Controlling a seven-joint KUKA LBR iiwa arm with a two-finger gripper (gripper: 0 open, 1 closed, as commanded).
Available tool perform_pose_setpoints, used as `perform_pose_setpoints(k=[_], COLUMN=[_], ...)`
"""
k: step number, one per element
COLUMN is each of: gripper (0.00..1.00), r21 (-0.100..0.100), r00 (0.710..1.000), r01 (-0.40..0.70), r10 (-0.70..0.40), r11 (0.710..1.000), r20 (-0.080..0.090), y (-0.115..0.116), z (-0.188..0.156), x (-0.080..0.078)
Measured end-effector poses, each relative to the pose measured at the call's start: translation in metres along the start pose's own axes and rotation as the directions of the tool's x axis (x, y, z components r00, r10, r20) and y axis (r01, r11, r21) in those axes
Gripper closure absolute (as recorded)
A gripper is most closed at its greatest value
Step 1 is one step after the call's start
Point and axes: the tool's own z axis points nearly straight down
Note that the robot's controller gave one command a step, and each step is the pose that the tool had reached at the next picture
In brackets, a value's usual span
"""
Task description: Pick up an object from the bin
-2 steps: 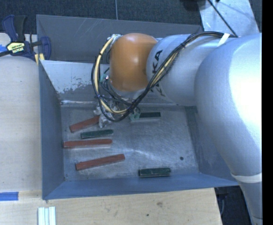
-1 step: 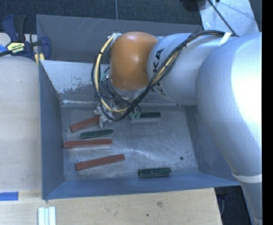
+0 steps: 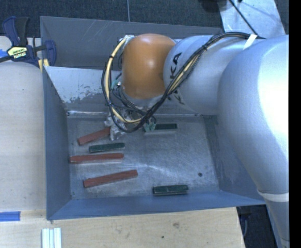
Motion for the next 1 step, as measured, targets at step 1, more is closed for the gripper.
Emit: perform_pose_setpoints(k=[1], gripper=[1.00], r21=[0.000], r00=[1.000], r01=[0.000], r10=[0.000], r11=[1.000], r20=[-0.005], y=[0.0002], z=[-0.0167], x=[0.0014])
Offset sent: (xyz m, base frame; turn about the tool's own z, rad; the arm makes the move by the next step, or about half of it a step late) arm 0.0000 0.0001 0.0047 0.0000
